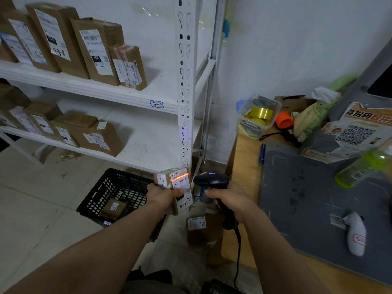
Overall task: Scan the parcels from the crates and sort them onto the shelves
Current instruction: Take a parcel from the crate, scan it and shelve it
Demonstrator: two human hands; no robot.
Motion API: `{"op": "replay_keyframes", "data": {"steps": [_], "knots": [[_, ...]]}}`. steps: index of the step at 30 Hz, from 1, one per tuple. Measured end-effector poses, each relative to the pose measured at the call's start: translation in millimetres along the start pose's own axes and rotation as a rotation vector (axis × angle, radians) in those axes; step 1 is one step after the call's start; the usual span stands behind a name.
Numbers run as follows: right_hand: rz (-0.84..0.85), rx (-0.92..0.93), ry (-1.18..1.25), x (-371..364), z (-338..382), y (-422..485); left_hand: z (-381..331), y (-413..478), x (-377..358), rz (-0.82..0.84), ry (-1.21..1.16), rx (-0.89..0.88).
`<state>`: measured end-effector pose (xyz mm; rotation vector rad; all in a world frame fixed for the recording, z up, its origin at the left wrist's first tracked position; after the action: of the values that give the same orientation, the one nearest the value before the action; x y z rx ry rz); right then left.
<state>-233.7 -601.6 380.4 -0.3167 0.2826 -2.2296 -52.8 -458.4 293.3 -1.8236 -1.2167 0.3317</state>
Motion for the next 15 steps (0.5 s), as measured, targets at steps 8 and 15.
{"op": "replay_keyframes", "data": {"steps": [8,15], "knots": [[-0.005,-0.001,-0.02,-3.4,-1.8,0.1,3.1,0.3,2.5,0.028,0.022,-0.02],[-0.2,-0.079,0.018,23.1,-31.4,8.2,3.0,1.6,-6.1,0.174,0.037,-0.04]]}}
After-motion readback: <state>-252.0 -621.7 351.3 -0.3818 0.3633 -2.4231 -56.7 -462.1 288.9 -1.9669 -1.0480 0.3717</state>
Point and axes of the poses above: each hand's wrist, its own y-axis towards the middle knuckle, its own x-axis out of the back of the hand, z = x × y, the point moved 8 cm from there along y, towards the middle knuckle, and after that the axes turned 15 degrees about x, right-handed, at the moved point
